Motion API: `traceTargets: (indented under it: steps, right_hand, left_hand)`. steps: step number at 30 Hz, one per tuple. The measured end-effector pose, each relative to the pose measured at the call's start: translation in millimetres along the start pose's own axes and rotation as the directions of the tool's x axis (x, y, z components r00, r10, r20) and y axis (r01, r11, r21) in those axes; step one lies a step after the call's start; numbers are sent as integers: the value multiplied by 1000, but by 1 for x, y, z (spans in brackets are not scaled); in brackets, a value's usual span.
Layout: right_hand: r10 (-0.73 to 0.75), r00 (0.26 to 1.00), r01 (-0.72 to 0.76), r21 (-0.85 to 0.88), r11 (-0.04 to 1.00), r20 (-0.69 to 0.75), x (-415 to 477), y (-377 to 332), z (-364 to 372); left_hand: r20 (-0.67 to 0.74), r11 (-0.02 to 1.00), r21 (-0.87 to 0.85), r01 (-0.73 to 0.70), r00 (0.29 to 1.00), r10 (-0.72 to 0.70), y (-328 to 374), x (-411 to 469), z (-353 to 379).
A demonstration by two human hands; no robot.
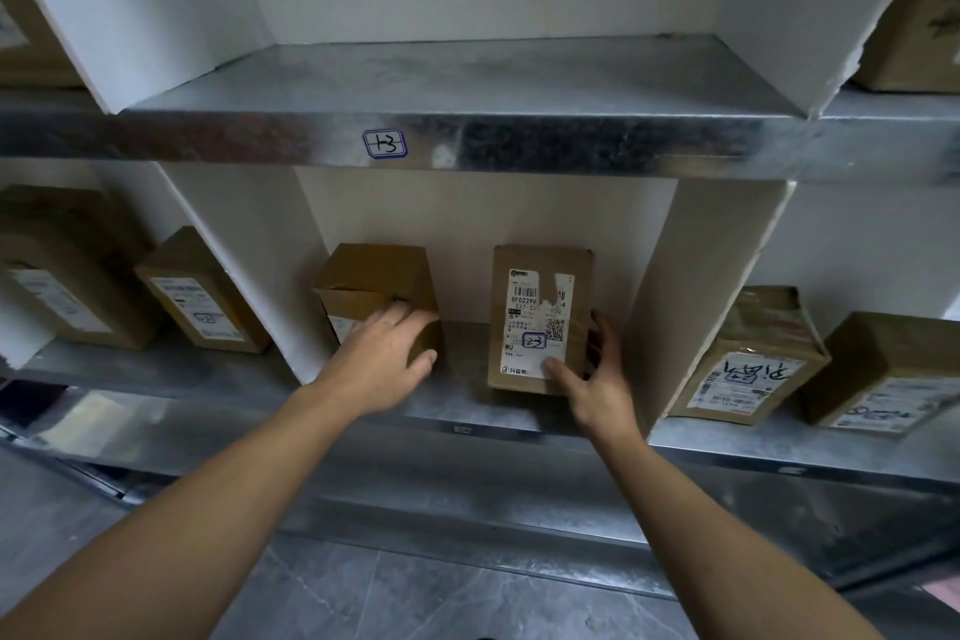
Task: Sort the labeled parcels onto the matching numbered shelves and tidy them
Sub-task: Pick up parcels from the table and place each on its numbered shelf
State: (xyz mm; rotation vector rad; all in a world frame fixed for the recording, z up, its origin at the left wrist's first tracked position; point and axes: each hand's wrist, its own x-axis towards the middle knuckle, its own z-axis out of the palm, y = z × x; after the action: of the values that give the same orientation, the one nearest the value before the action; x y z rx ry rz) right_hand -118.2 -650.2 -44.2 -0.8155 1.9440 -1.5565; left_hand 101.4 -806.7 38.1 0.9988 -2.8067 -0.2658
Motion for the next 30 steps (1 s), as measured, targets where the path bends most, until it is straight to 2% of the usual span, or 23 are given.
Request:
traceTargets:
  steps: [6, 12, 21, 30]
  right_hand:
    - [-20, 1000, 21, -52, 998, 23, -9, 6, 1]
    - [-88, 996, 88, 4, 996, -11, -8, -2, 9]
    - [-47, 997, 51, 78, 996, -59, 1, -5, 5]
    - [-8, 1000, 8, 9, 1000, -29, 11, -3, -4]
  left_hand:
    - [-33, 999, -33, -22, 999, 21, -5, -3, 1]
    - [-63, 999, -43, -26, 998, 23, -9, -8, 0]
    - [-68, 999, -40, -3, 998, 0, -16, -17, 0]
    - [-52, 999, -44, 7, 999, -10, -16, -26, 1]
